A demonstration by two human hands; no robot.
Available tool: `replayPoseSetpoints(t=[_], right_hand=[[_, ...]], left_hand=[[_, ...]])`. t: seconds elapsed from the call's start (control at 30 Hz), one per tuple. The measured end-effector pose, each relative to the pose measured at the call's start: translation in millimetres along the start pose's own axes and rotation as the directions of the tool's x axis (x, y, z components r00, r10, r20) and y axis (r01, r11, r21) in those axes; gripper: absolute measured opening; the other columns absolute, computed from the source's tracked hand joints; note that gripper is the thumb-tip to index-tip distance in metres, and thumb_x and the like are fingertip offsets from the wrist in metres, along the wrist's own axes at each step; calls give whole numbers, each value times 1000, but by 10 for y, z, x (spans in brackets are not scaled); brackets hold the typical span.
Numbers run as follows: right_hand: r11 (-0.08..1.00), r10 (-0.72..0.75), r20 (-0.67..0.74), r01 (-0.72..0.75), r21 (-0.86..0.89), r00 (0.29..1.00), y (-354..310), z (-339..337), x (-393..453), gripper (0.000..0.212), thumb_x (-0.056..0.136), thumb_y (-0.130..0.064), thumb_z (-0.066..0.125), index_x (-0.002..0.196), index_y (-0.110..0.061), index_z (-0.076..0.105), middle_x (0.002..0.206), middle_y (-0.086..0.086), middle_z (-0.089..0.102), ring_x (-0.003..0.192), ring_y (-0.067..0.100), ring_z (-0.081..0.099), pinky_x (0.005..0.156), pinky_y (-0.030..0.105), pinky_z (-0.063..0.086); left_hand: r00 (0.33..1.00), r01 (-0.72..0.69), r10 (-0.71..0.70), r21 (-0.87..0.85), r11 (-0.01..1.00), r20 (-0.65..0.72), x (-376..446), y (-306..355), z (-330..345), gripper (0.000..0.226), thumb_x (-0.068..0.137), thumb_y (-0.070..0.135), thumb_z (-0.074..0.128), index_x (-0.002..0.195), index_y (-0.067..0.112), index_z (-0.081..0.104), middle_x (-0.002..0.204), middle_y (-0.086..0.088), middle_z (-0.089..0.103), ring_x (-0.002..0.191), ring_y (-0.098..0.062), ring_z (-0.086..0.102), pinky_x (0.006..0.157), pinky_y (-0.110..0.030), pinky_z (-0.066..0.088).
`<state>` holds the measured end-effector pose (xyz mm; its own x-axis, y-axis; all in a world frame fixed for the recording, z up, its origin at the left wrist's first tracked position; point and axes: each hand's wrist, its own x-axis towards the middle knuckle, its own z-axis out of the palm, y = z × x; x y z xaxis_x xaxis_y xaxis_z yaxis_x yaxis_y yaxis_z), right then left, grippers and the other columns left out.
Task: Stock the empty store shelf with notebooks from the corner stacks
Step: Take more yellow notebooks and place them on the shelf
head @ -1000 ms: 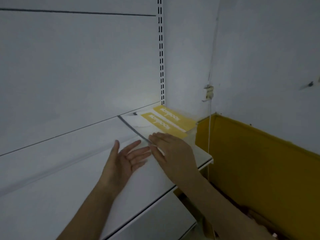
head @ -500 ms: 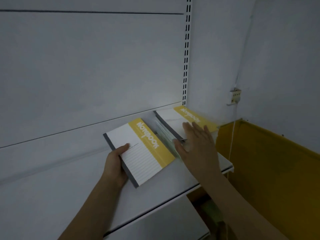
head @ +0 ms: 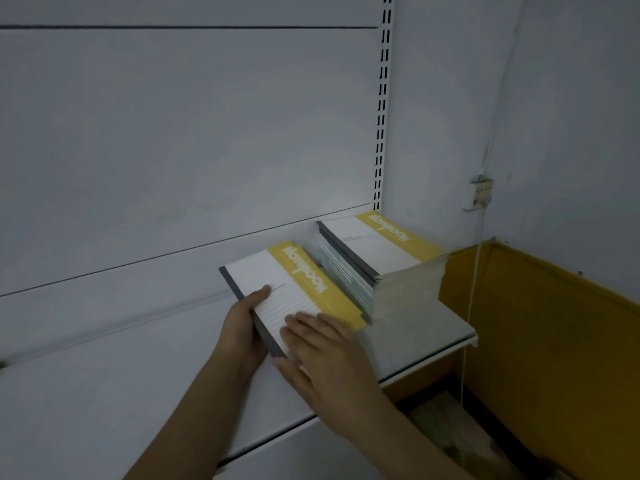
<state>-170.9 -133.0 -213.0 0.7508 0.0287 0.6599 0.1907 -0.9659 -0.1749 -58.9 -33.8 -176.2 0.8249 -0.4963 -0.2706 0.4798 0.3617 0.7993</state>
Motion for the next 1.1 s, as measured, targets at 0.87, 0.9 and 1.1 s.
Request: replayPoseSetpoints(t=[0.87, 0.9, 1.1], right_hand=[[998, -70, -175, 70, -4, 982, -101, 192, 90, 35, 100, -25, 44, 103, -7, 74, 113, 4, 71, 109, 16, 64, 89, 35, 52], [996, -50, -160, 61, 61, 986, -85, 135, 134, 33, 99, -27, 46, 103, -10, 74, 115, 2, 70, 111, 15, 61, 92, 36, 51], [926, 254, -51, -227, 303, 966, 194, -176, 564, 63, 99, -41, 36, 154, -22, 12, 160, -7, 14, 144, 5, 13, 115, 16, 13]], left_hand=[[996, -71, 70, -21, 997, -56, 29, 14, -80, 51, 83, 27, 69, 126, 2, 61, 118, -21, 68, 109, -39, 65, 101, -53, 47], [993, -90, 88, -16, 996, -72, 11, 50, -101, 49, 82, 23, 70, 125, 2, 61, 118, -21, 68, 108, -39, 65, 100, -54, 48], [917, -382, 394, 156, 911, -56, -204, 468, -153, 34, 87, 23, 69, 118, 10, 64, 109, -8, 74, 100, -25, 71, 87, -41, 54]])
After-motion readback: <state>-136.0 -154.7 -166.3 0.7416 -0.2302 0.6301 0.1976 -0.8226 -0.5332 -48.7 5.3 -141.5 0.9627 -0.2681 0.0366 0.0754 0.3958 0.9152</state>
